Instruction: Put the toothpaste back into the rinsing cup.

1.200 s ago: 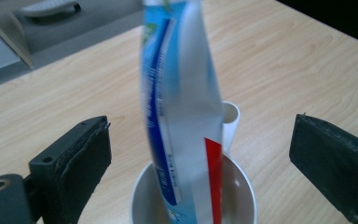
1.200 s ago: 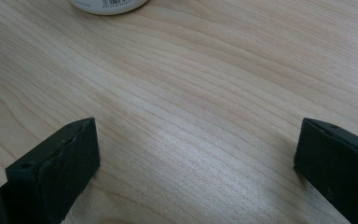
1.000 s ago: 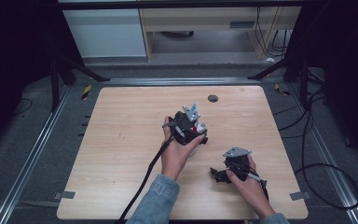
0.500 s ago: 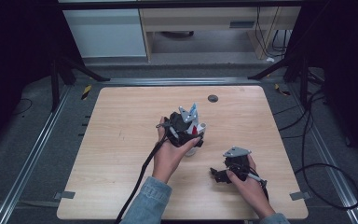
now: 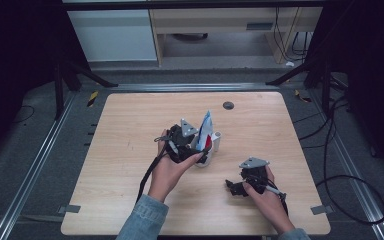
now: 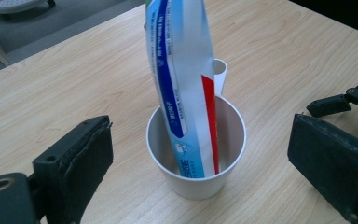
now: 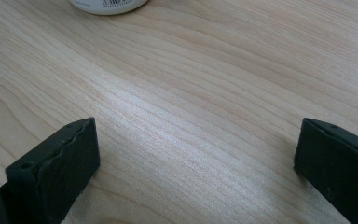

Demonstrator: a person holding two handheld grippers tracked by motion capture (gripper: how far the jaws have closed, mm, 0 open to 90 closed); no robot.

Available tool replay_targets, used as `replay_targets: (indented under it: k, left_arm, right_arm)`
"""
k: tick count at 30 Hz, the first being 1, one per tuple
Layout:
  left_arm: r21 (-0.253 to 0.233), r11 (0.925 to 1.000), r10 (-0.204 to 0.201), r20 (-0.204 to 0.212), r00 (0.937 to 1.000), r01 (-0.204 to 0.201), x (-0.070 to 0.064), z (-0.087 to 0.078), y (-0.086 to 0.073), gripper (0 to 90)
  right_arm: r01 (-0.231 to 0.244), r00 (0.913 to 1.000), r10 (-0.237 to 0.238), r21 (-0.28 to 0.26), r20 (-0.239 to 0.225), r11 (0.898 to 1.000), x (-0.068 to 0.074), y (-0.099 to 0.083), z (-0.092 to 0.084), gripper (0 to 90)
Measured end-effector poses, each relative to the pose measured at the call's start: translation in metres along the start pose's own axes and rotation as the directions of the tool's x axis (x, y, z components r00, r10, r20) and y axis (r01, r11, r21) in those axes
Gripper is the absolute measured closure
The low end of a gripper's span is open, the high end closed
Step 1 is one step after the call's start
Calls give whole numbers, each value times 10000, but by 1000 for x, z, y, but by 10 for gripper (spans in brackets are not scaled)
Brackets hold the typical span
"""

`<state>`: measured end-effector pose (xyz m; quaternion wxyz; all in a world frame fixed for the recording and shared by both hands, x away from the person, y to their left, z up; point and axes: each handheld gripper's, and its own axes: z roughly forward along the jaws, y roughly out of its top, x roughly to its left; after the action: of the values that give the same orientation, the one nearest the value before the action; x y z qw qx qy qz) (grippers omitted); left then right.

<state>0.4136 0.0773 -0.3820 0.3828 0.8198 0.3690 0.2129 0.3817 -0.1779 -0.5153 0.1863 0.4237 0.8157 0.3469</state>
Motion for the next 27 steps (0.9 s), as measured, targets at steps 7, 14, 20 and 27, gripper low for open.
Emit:
replay_targets:
  k: [7,14,20,27]
  left_arm:
    - [176,9997,-185,-256,9995,190,12,-7,-11,65]
    - [574,9983,6,-847,9964,43,30,-12,-25,68]
    - [934,9955,-59,-1034,9946,156,44,-10,-39,68]
    - [1234,9919,-178,-1095,9938,314,51,-10,-57,68]
  right_arm:
    - [4,10000,-4,-3,4,10000,0,0,0,3]
    - [-28,10000,28,18,46,10000,1,0,0,3]
    - [-36,10000,36,15,32,10000,1,0,0,3]
    - [-24,10000,24,16,46,10000,1,0,0,3]
